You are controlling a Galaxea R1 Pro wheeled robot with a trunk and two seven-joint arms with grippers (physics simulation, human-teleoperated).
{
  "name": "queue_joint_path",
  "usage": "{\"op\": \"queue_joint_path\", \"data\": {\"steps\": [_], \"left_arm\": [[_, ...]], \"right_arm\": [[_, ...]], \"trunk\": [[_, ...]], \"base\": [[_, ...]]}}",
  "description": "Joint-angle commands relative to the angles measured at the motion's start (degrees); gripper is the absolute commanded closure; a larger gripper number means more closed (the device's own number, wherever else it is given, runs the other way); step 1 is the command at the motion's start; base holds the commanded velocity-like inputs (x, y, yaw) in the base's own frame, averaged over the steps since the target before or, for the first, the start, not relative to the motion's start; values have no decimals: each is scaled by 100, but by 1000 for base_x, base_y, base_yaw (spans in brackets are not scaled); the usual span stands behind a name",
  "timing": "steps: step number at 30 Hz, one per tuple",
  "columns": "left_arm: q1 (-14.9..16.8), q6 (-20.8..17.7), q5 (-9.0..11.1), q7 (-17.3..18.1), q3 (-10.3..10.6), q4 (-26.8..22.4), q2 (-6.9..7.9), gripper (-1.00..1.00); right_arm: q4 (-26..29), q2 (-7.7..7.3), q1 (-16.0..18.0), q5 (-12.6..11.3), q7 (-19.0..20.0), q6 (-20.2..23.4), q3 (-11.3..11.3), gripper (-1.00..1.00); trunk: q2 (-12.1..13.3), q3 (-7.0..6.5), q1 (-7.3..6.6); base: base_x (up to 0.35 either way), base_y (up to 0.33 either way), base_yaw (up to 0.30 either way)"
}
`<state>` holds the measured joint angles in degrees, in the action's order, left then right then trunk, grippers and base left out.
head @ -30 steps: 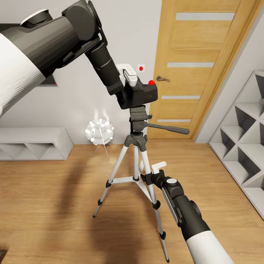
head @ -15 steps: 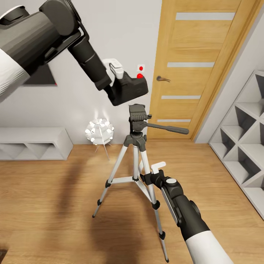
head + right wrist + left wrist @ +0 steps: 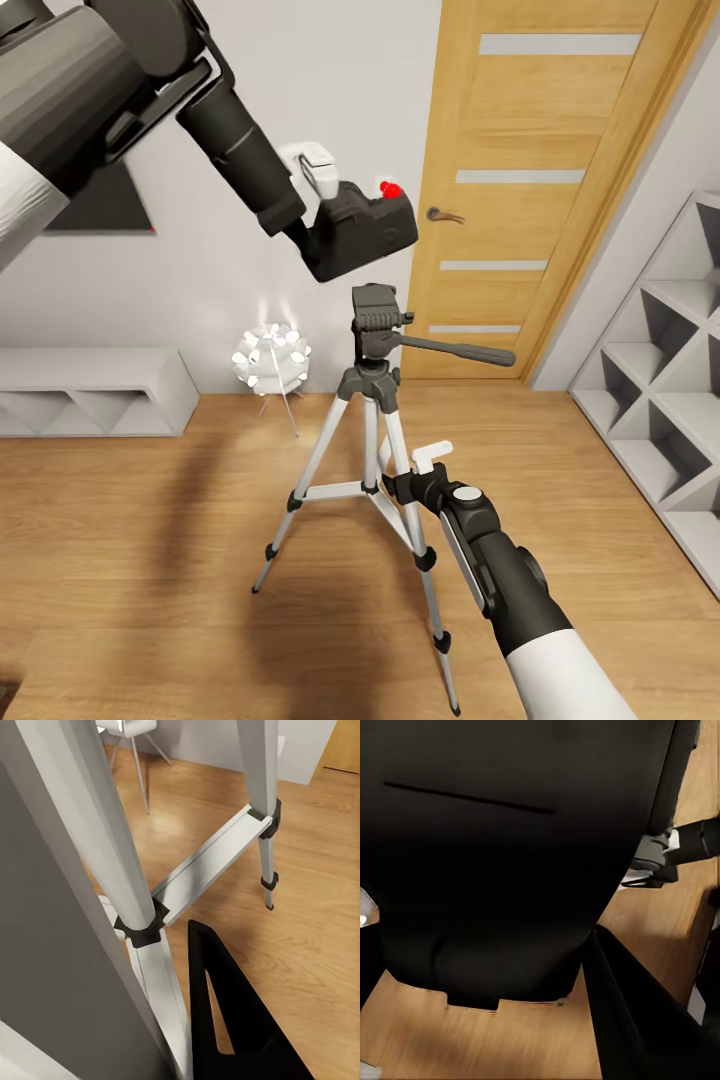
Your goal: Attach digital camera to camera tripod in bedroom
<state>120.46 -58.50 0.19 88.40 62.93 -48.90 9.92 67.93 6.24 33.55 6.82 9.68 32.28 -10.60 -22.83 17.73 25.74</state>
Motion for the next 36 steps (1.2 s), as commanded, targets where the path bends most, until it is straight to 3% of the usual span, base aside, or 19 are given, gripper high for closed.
{"op": "queue_joint_path", "data": {"steps": [1, 5, 11, 17, 23, 29, 36], "left_arm": [[12, -39, 10, 31, -11, -5, 2, 100], [12, -38, 158, 36, -142, 17, -36, 100], [12, -36, 218, 39, -336, 21, -49, 100], [12, -31, 231, 40, -316, 17, -51, 100], [12, -30, 235, 42, -177, 13, -53, 100], [12, -29, 236, 42, 247, -13, -59, 100], [12, -29, 236, 38, 382, -39, -87, 100]], "right_arm": [[-28, 2, 3, 39, 51, 33, 5, 100], [-27, 1, 3, 45, 51, 33, 5, 100], [-26, 0, 3, 47, 51, 33, 5, 100], [-34, -1, 3, 45, 51, 33, 5, 100], [-34, -7, 3, 40, 51, 33, 5, 100], [-34, -8, 3, 39, 51, 33, 5, 100], [-34, -8, 3, 40, 51, 33, 5, 100]], "trunk": [[-9, 12, 5], [-9, 12, 5], [-9, 12, 5], [-9, 12, 5], [-9, 12, 5], [-9, 12, 5], [-9, 12, 5]], "base": [[0, 0, 0], [0, 0, 0], [0, 0, 0], [0, 0, 0], [0, 0, 0], [0, 0, 0], [0, 0, 0]]}}
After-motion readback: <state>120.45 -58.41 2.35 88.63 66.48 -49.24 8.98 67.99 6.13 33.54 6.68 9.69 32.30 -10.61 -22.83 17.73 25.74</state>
